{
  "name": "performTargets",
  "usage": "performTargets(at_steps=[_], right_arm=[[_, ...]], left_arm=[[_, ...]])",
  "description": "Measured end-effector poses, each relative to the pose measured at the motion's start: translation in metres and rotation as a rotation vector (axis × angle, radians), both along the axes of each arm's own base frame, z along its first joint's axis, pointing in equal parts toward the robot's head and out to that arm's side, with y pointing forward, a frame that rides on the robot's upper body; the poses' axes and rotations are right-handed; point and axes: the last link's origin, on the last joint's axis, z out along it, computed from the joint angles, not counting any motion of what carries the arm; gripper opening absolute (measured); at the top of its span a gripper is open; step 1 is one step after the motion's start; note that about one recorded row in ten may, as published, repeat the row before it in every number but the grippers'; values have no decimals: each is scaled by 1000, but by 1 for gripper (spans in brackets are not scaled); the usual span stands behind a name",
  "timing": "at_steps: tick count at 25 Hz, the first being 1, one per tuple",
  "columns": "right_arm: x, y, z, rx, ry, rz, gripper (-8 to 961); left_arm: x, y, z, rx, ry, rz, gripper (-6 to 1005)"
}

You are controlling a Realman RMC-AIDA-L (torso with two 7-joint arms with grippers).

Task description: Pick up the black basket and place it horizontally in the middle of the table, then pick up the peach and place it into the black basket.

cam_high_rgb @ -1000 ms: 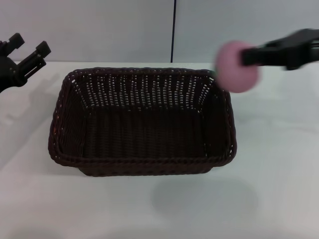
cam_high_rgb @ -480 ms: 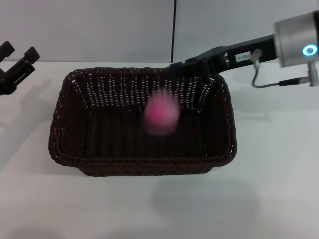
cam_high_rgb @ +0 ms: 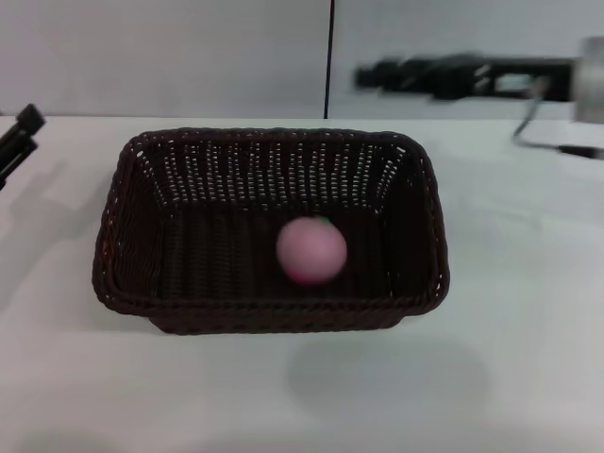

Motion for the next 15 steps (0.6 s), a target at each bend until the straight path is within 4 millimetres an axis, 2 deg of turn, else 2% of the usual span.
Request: performTargets(at_steps=[1,4,5,8,10,11,15], right_arm=[[0,0,0,0,0,0,627],[38,-14,15,215,97,-14,666],[50,-20,17,303,121,3,679],[79,-41,18,549,172,22,719],[103,-55,21,745,191,-41,745],[103,-55,21,745,191,-41,745],[127,-63,23,832,160,-150,745]], left_arm=[[0,0,0,0,0,0,784],[-8,-6,2,42,-4,26,784],[-17,-13,6,96,-14,54,784],[-23,-21,12,158,-20,73,784],[-27,-32,23,244,-8,66,785],[-27,-32,23,244,-8,66,785],[-34,-44,41,370,-17,89,785]])
